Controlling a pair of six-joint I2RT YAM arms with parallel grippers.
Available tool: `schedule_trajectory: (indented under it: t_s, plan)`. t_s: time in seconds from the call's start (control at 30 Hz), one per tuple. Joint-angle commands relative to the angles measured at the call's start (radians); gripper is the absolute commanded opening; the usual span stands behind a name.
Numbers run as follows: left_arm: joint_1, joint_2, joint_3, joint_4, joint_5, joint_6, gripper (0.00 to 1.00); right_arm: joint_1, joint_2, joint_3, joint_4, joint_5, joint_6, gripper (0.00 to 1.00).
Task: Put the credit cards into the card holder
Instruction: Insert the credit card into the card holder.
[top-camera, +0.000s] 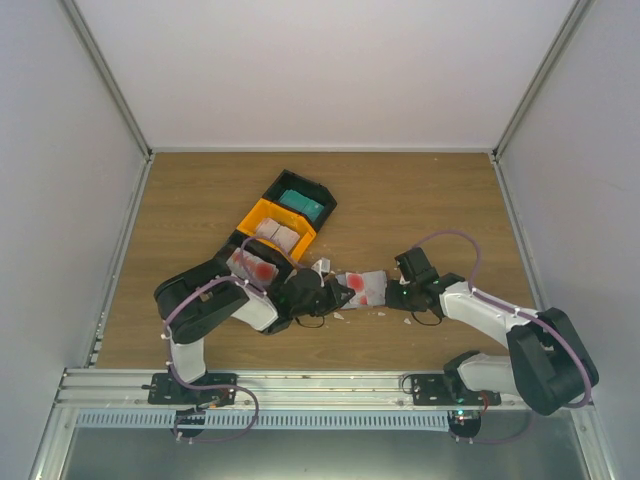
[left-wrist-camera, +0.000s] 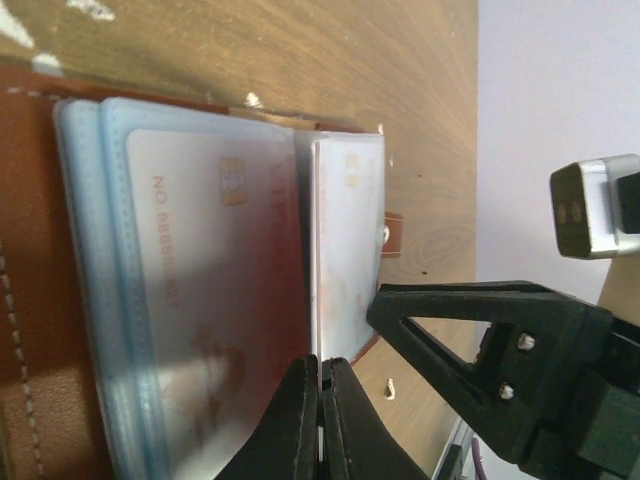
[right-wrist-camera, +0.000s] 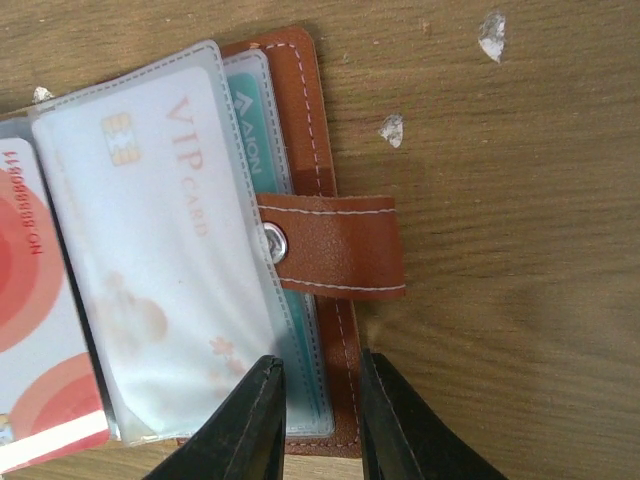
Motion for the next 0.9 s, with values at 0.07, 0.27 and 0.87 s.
schedule_trajectory:
  t_s: [0.07,0.27,0.87]
  plan:
    - [-0.016,0.061,0.011,0.079,-0.018,-0.032,0.0,0.002,0.016,-0.036,-0.019,-0.023,0.015,0.23]
    - [-0.016,0.091,0.032,0.072,-0.024,-0.045,0.0,0.003,0.005,-0.043,-0.016,-0.028,0.017,0.23]
    - [-0.033,0.157,0.07,0.072,0.002,-0.071,0.0,0.005,-0.002,-0.053,0.015,-0.082,0.018,0.24]
